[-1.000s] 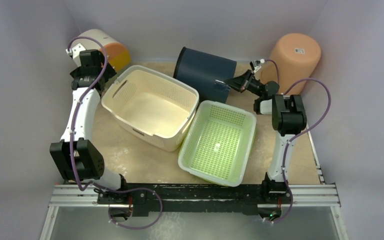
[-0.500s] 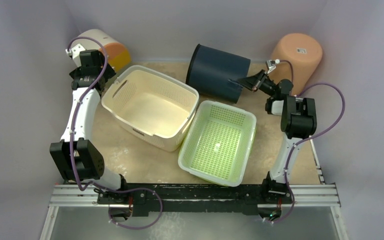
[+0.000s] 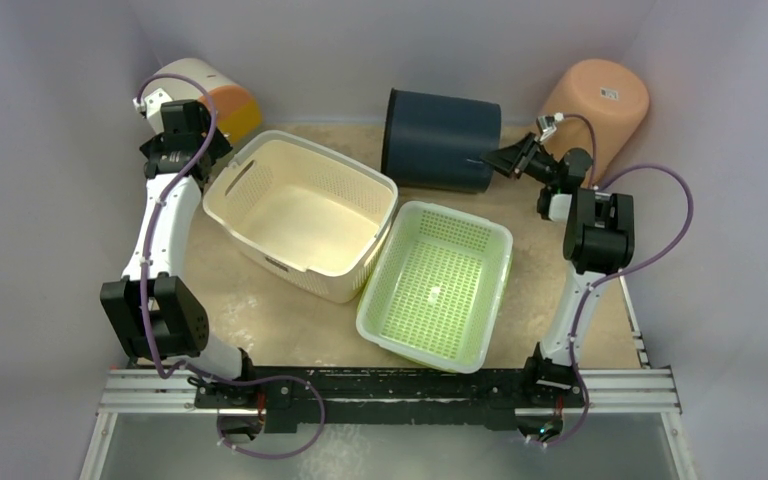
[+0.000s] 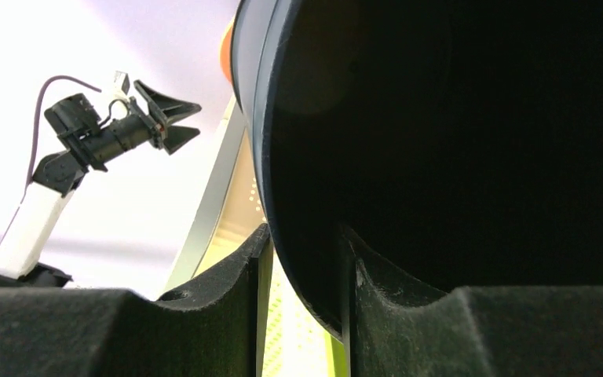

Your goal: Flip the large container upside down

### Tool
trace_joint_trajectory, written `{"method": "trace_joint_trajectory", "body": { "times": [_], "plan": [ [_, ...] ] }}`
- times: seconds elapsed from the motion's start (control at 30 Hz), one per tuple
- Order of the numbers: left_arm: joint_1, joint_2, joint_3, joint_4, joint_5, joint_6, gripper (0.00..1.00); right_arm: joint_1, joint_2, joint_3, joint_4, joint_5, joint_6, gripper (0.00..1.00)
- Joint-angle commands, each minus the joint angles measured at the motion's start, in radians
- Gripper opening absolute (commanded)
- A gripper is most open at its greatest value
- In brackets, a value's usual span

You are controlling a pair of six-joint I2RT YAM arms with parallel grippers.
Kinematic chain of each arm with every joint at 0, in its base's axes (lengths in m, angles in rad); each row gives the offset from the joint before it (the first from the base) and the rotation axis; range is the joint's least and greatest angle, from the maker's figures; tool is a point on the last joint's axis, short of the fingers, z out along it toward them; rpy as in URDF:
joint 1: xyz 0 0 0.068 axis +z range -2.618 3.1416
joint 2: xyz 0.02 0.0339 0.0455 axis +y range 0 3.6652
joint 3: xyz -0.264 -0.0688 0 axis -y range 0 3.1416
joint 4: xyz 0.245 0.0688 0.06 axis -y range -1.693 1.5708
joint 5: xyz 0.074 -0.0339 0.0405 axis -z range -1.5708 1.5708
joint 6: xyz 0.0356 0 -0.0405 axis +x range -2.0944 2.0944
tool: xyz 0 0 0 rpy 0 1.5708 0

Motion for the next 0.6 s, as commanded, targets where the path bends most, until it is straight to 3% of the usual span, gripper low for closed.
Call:
{"method": "trace_joint_trajectory", "body": {
  "times": [0.0, 0.07, 0.17, 0.27, 0.3, 0.4, 0.57],
  "plan": [
    [0.001, -0.001, 0.038, 0.031, -0.013, 0.019, 0.89, 0.001, 0.018, 0.106, -0.038, 0.006, 0.034, 0.37],
    [0.001, 0.001, 0.035, 0.032, -0.013, 0.019, 0.89, 0.016, 0.029, 0.146, -0.037, 0.008, 0.053, 0.35],
    [0.001, -0.002, 0.032, 0.030, -0.014, 0.020, 0.89, 0.057, 0.058, 0.206, 0.006, 0.004, 0.114, 0.23],
    [0.001, -0.006, 0.028, 0.033, -0.017, 0.020, 0.89, 0.137, 0.142, 0.303, 0.251, -0.008, 0.357, 0.03],
    [0.001, -0.006, 0.029, 0.032, -0.019, 0.022, 0.89, 0.166, 0.185, 0.351, 0.365, 0.006, 0.463, 0.00],
    [0.001, -0.009, 0.031, 0.030, -0.022, 0.028, 0.89, 0.241, 0.293, 0.523, 0.551, 0.054, 0.700, 0.00],
    [0.002, -0.022, 0.034, 0.019, -0.042, 0.043, 0.89, 0.323, 0.341, 0.636, 0.605, 0.098, 0.784, 0.00]
  ]
}}
